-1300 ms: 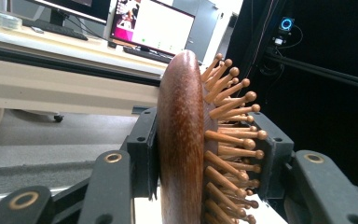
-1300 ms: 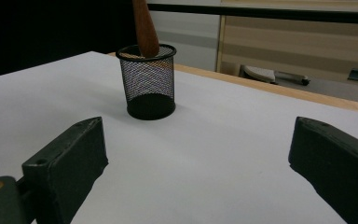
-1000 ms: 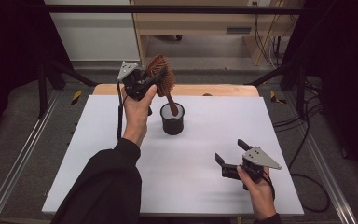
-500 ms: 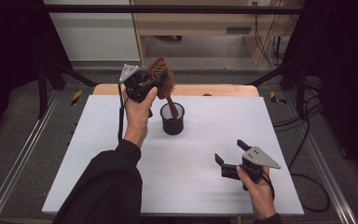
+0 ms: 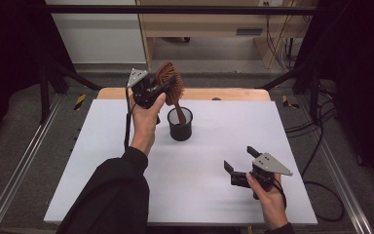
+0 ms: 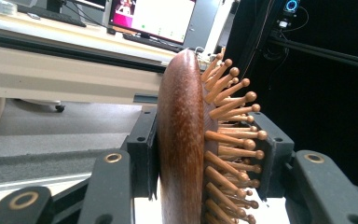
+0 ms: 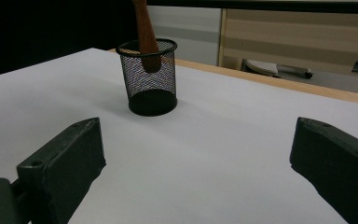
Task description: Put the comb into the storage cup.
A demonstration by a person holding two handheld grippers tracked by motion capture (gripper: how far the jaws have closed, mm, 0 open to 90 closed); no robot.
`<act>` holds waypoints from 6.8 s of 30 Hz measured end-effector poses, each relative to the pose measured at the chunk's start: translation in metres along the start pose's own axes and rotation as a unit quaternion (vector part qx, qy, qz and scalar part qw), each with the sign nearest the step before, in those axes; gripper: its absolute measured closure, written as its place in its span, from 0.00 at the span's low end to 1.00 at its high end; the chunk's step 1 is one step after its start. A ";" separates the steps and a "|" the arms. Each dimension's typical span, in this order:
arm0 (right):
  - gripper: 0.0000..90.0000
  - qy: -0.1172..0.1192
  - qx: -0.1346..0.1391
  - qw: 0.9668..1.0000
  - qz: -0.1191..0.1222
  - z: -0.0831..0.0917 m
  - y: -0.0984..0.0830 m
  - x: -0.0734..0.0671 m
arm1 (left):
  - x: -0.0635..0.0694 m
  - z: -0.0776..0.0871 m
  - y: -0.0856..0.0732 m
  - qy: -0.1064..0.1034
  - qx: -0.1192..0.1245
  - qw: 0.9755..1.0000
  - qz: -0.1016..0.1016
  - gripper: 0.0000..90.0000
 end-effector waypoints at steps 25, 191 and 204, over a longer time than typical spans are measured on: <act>0.04 0.006 -0.004 1.000 -0.008 0.000 -0.001 0.000 | -0.001 -0.005 -0.015 0.000 -0.015 1.000 -0.005 0.57; 0.03 0.024 -0.016 0.999 -0.013 -0.005 -0.005 -0.003 | -0.054 -0.003 -0.052 0.017 -0.045 0.999 0.011 0.39; 0.03 0.025 -0.015 1.000 -0.013 -0.005 -0.004 -0.003 | -0.055 0.001 -0.055 0.021 -0.042 0.999 0.019 0.26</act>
Point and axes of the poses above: each handheld gripper's, and its own axes: z roughly backward along the jaws, y roughly out of its top, x roughly to its right, the point moved 1 cm from there along -z, roughly forward along the jaws, and after that the axes turned 7 degrees about -y, right-handed, at the moved point
